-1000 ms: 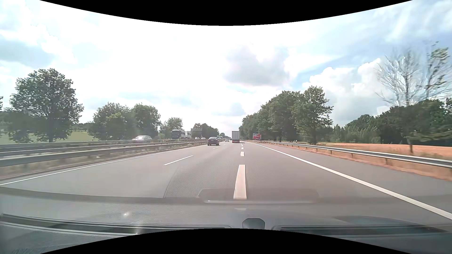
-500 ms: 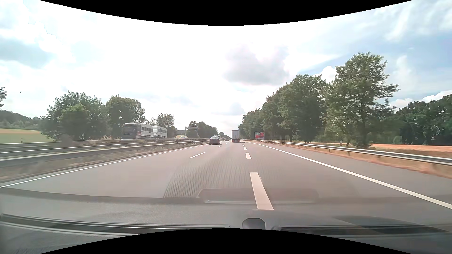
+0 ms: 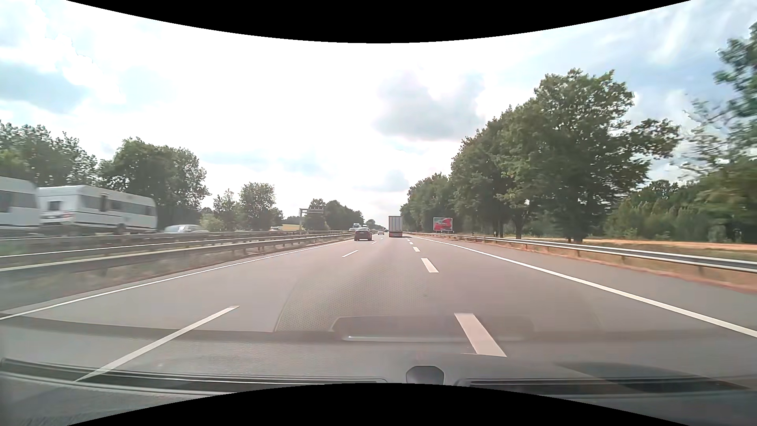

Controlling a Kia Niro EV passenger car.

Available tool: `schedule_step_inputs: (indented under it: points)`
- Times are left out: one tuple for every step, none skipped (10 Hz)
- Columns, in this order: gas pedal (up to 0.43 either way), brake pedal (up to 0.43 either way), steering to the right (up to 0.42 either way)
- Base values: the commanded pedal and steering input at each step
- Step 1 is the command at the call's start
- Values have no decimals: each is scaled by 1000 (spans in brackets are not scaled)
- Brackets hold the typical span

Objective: Follow the waypoints while adhering to traffic rules and regulations

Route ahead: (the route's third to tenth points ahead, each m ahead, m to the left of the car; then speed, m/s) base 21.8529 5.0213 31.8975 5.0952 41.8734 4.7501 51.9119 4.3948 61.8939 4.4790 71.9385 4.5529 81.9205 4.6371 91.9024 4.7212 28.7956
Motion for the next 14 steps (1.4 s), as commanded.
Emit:
schedule_step_inputs:
  points:
    - [177, 0, 2]
    - [177, 0, 2]
    - [177, 0, 2]
    - [177, 0, 2]
    - [189, 0, 2]
    - [189, 0, 2]
    - [189, 0, 2]
    - [197, 0, 2]
    - [197, 0, 1]
    - [197, 0, -2]
    - [197, 0, -4]
    - [209, 0, -4]
    - [228, 0, -4]
    - [228, 0, -4]
